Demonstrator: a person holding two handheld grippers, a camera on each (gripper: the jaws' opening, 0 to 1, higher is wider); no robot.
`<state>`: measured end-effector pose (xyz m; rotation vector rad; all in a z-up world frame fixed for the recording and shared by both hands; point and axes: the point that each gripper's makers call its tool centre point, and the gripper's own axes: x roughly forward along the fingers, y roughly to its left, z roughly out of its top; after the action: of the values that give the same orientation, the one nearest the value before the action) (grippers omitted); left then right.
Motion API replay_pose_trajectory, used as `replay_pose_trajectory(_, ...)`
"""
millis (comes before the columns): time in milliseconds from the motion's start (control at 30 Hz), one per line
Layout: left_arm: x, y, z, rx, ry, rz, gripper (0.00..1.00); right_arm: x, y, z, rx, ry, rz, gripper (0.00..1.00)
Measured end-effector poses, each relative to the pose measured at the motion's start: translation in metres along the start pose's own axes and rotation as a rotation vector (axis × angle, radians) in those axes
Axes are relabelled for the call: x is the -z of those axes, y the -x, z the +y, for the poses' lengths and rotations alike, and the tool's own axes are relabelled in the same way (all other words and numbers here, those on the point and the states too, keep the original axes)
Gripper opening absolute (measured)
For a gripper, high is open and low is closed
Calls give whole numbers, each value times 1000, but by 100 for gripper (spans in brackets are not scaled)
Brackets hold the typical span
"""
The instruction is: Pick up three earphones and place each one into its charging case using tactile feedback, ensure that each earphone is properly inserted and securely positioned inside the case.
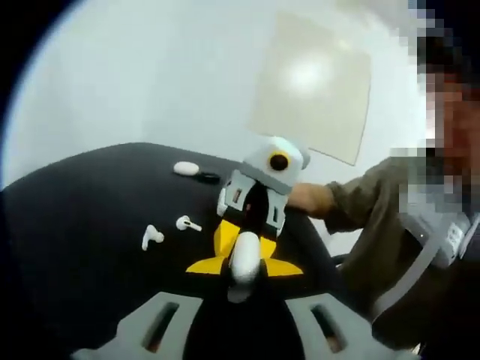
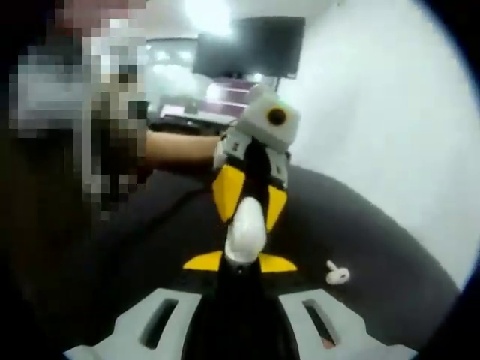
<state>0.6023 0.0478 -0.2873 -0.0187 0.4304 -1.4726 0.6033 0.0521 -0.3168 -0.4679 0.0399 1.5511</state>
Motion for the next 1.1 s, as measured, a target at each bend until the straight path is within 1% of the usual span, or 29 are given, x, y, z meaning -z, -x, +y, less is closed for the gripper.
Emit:
replay_pose_trajectory(33,-2,1,1,-5,14,-8,14,0,0,0,-1,11,-1,17)
replay_pose_trajectory(67,-6,2,4,-24,14,-34,13,0,0,0,0,12,0,17)
replay_pose_trajectory(100,-11,4,9,-54,-5,-62,11,0,1,-1,-1,12,-1,17)
replay_pose_trajectory(133,-10,6,17,-99,-32,-54,10,0,1,-1,-4,13,-3,17)
replay_pose_trajectory(167,-10,5,18,-105,-30,-55,13,2,1,-2,-2,2,2,17)
replay_pose_trajectory(200,-10,5,19,-97,-20,-57,13,2,2,-3,-7,-12,-2,17)
replay_pose_trajectory(267,-6,5,17,-78,-19,-37,14,3,2,-5,-10,-41,0,17)
replay_pose_trajectory(300,-4,6,14,-61,-25,-28,19,4,2,-5,-14,-66,0,17)
replay_pose_trajectory(333,0,7,8,-24,-21,-15,25,5,3,-6,-16,-81,2,17)
replay_pose_trajectory(367,5,7,0,20,-12,6,32,5,2,-7,-18,-92,2,17)
replay_pose_trajectory(400,12,6,-2,33,-13,43,38,6,3,-7,-20,-102,0,17)
replay_pose_trajectory(433,16,3,-2,32,-24,55,37,6,2,-7,-21,-108,0,17)
replay_pose_trajectory(533,22,-11,5,2,-53,76,28,6,2,-6,-23,-111,1,17)
replay_pose_trajectory(567,24,-13,8,-10,-82,89,25,6,1,-6,-22,-106,4,17)
replay_pose_trajectory(600,25,-12,12,-34,-114,97,20,6,1,-6,-21,-100,5,17)
replay_pose_trajectory(633,25,-11,14,-47,-139,98,17,6,1,-5,-21,-96,4,17)
replay_pose_trajectory(700,22,-12,11,-27,-137,74,16,6,1,-6,-20,-101,6,17)
replay_pose_trajectory(867,23,-13,14,-35,-120,62,16,7,1,-5,-25,-132,12,17)
replay_pose_trajectory(900,23,-13,13,-33,-137,58,16,7,1,-5,-26,-135,12,17)
replay_pose_trajectory(967,24,-13,13,-29,-144,54,15,7,2,-4,-29,-140,10,18)
replay_pose_trajectory(1000,24,-14,13,-24,-139,53,15,8,4,-4,-36,-149,12,19)
replay_pose_trajectory(1033,25,-14,13,-21,-135,55,15,8,9,-3,-55,-163,15,23)
replay_pose_trajectory(1067,25,-14,13,-20,-133,54,15,9,16,-2,-63,-195,28,29)
replay_pose_trajectory(1100,25,-14,13,-20,-132,56,15,5,25,-11,-20,-219,5,31)
